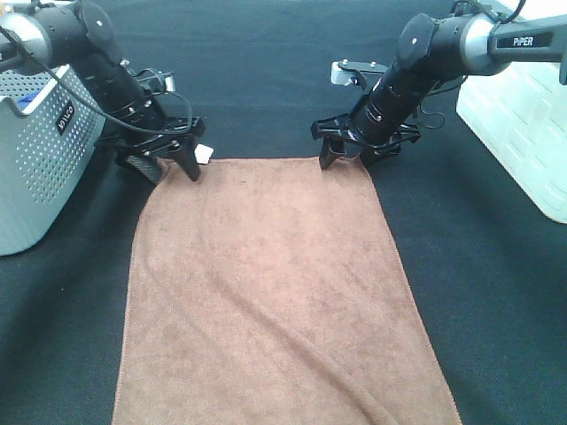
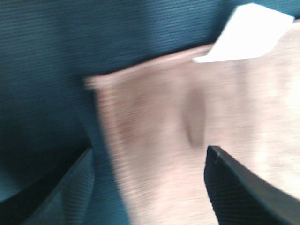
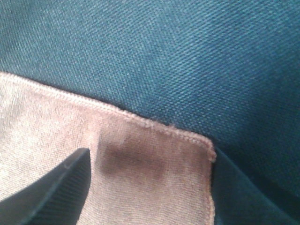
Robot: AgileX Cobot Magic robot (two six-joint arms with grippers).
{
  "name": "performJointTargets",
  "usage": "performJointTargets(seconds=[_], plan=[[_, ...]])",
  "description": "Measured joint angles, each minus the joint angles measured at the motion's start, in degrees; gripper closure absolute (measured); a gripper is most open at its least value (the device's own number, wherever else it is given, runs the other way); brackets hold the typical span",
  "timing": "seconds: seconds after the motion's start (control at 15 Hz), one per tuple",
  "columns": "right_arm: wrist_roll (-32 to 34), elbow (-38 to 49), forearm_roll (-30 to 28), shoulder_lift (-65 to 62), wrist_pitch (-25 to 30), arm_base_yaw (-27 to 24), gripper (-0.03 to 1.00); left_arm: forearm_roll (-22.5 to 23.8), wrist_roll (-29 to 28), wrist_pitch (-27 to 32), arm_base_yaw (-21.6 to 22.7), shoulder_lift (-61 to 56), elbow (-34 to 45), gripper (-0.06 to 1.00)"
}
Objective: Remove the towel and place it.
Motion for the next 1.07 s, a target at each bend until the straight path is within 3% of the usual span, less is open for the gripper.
performJointTargets(seconds=[0.13, 0.27, 0.53, 0.67, 1.07], plan=[[0.0, 0.0, 0.1, 0.0, -0.1, 0.0, 0.28, -1.0, 0.2, -0.7, -0.5, 0.1, 0.0, 0.32], [0.0, 0.0, -0.2, 0.1, -0.1, 0.0, 0.37, -1.2, 0.3, -1.3, -0.6, 0.3, 0.0, 0.43], [-0.2, 0.0, -0.6, 0.2, -1.0, -0.1, 0.79, -0.2, 2.5, -1.8, -0.6, 0.7, 0.0, 0.90], [-0.2, 0.0, -1.7, 0.2, -1.4, -0.1, 0.96, 0.4, 3.2, -1.8, -0.8, 0.7, 0.0, 0.93], [1.1, -5.2, -7.7, 0.3, -3.9, -0.1, 0.96, 4.9, 3.4, -3.6, -1.3, 1.1, -4.6, 0.94]])
